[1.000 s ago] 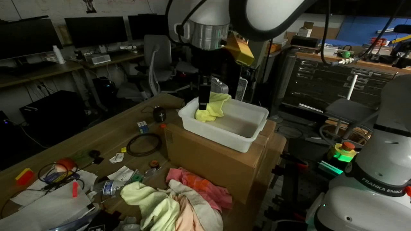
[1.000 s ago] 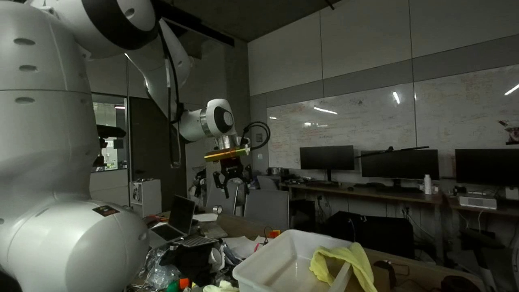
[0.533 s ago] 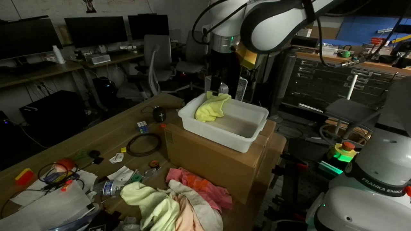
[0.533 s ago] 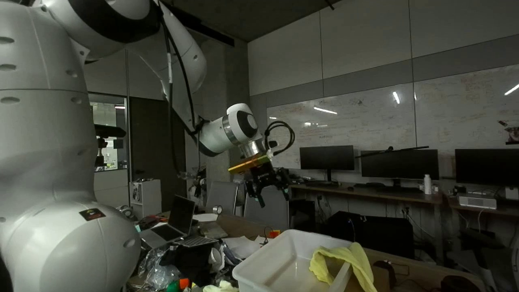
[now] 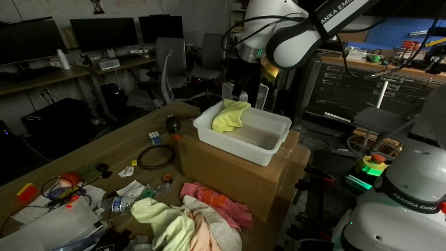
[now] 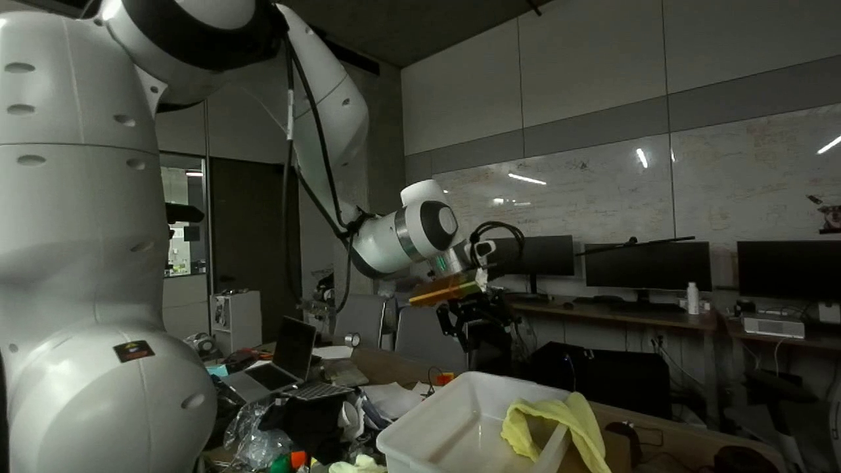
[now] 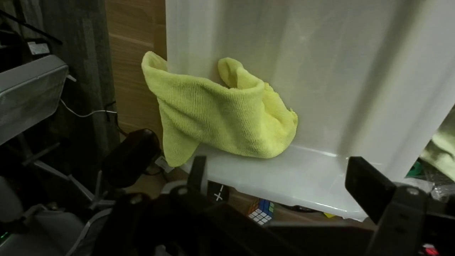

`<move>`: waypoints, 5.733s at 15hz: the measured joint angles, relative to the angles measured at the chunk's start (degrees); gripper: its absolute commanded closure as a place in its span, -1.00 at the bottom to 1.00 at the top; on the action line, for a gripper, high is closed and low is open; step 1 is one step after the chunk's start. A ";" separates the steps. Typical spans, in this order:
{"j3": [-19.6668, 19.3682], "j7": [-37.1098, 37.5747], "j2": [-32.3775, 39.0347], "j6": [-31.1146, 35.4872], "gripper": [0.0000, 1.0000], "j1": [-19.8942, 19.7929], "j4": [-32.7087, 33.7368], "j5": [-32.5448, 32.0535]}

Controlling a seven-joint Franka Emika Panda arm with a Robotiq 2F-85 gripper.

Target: Remove the shirts from the basket.

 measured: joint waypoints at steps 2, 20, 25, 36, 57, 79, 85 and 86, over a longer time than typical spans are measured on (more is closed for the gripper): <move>-0.73 -2.97 2.27 3.52 -1.00 -0.01 0.24 2.98; -5.40 -14.71 32.19 6.52 -1.00 -0.13 20.97 14.89; -6.07 -11.80 37.73 6.57 -0.35 0.62 23.26 13.89; -5.79 -10.14 40.73 8.30 1.00 2.30 22.51 13.90; -7.57 4.04 -3.36 5.18 1.00 3.12 1.79 4.93; 8.44 -22.57 1.09 -23.58 1.00 16.18 11.10 43.54; 9.82 -21.72 3.47 -5.35 0.19 16.18 9.46 41.83; 9.83 -21.48 3.65 -3.40 0.01 16.16 8.80 39.55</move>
